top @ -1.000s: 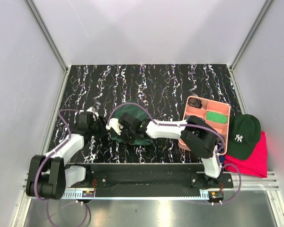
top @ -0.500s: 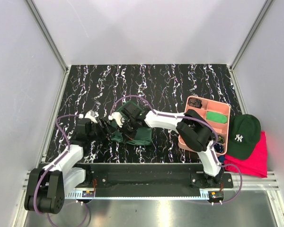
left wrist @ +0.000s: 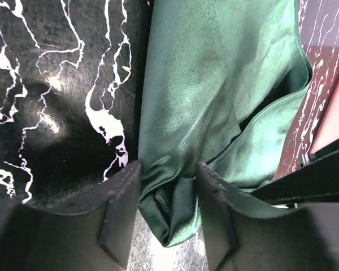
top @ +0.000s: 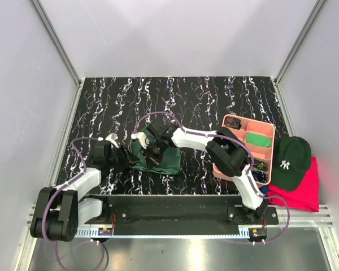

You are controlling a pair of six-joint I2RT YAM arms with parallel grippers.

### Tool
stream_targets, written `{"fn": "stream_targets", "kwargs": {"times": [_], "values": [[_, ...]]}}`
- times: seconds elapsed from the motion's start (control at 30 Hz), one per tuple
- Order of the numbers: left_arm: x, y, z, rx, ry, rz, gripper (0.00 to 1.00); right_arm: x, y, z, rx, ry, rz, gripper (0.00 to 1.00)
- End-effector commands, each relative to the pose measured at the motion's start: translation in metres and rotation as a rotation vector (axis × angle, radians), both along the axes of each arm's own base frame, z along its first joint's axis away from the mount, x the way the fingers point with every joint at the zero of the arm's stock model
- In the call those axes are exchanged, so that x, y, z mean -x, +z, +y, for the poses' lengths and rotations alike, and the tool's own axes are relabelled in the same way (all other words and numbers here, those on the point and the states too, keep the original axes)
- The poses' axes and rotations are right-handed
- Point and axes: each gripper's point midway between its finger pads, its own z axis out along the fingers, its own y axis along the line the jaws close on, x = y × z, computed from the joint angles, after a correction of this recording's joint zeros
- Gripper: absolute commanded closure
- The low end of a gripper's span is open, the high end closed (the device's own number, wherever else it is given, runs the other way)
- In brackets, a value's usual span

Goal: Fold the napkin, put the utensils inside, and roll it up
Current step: Roll the napkin with the utensil

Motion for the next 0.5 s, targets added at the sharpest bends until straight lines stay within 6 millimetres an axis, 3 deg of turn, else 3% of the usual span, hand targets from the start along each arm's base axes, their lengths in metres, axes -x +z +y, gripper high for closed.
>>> {"fn": "stream_targets", "kwargs": {"times": [0.0, 0.07, 0.3, 0.47], "values": [[0.002, 0.006, -0.009, 0.029, -0.056, -0.004, 0.58, -0.004, 0.010, 0.005, -0.034, -0.001, 0.068, 1.00], [0.004, 0.006, -0.010, 0.033, -0.062, 0.002, 0.64, -0.006, 0.007, 0.006, -0.032, -0.001, 0.074, 1.00], [0.009, 0.001, -0.009, 0.018, -0.070, 0.059, 0.96, -0.014, 0.016, 0.006, -0.039, -0.022, 0.055, 1.00], [0.014, -0.002, -0.004, -0.019, -0.070, 0.120, 1.00, -0.030, 0.039, 0.005, -0.042, -0.091, -0.039, 0.96]]}}
